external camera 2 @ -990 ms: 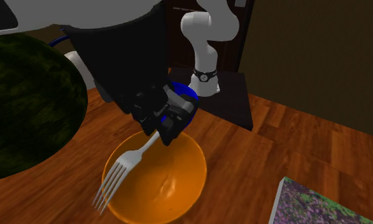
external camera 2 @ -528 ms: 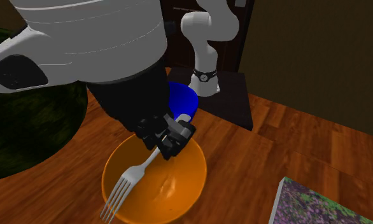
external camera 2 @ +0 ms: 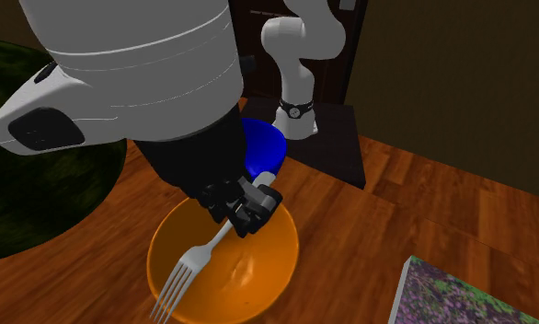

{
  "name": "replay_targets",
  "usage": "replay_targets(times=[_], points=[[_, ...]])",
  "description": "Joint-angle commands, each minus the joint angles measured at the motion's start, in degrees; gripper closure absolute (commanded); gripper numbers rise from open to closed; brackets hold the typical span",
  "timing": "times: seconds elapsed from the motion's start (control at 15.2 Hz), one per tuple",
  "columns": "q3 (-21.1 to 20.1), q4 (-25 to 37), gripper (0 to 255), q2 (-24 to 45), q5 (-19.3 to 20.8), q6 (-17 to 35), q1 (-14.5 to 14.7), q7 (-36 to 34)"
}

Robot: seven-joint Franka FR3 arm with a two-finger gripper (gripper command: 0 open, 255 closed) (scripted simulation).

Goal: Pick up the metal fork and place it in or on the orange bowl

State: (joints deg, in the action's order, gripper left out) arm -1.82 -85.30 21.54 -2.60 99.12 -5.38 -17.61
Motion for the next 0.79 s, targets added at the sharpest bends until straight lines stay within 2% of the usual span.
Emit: replay_targets(times=[0.0, 0.07, 0.4, 0.66, 0.73], points=[[0.01, -0.03, 255, 0.03, 0.0, 0.03, -0.01, 0.0], [0.01, -0.03, 0, 0.03, 0.0, 0.03, -0.01, 0.01], [0.01, -0.05, 0, 0.02, 0.0, 0.03, -0.01, 0.01], [0.08, 9.15, 0, 1.33, 0.08, -7.85, -0.16, -0.13], [0.08, 9.15, 0, 1.33, 0.08, -7.85, -0.16, -0.13]])
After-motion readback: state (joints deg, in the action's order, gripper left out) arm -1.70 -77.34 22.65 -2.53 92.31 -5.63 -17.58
